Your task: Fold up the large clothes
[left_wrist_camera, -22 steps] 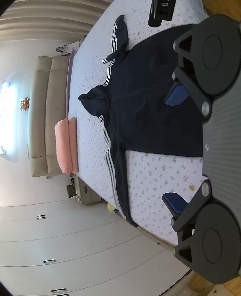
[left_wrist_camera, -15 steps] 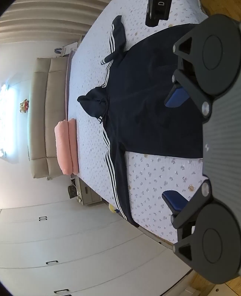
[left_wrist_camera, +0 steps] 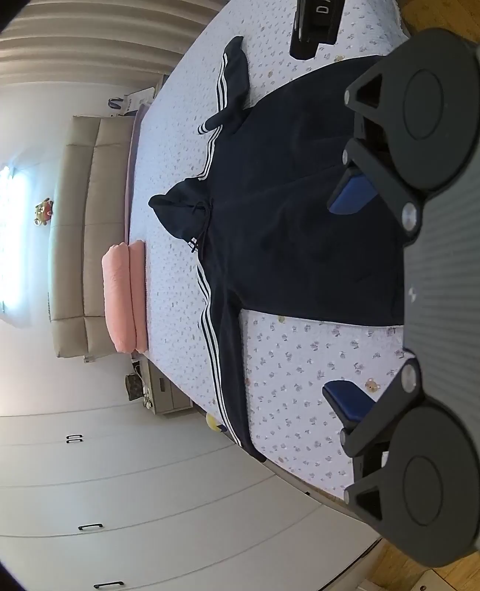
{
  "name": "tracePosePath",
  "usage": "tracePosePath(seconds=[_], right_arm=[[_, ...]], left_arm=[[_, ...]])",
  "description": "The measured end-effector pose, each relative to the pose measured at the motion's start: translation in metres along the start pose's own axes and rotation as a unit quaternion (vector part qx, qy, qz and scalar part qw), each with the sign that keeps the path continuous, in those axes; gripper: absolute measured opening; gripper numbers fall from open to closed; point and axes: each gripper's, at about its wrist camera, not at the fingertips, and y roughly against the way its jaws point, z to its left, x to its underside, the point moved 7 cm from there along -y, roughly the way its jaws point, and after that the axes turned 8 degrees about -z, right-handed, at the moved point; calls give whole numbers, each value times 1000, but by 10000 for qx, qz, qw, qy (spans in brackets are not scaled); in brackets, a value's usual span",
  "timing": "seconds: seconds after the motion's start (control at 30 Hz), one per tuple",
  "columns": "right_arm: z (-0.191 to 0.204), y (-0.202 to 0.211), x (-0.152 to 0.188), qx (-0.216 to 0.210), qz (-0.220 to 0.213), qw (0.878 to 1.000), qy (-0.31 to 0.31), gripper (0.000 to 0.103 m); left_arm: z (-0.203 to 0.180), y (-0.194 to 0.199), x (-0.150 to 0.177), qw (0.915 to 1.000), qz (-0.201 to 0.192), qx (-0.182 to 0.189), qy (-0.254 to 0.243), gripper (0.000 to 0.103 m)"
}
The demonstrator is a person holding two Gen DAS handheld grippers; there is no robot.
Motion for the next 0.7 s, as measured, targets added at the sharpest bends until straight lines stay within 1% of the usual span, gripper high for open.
tracePosePath(seconds=[0.17,0.7], right_arm=[[1,1,0,-29,-10,10000,28,102],[5,3,4,-58,72,9999,56,102]], left_arm=[[3,-4,3,9999,71,-12,108,98],[6,-3,10,9997,127,-39,205,98]])
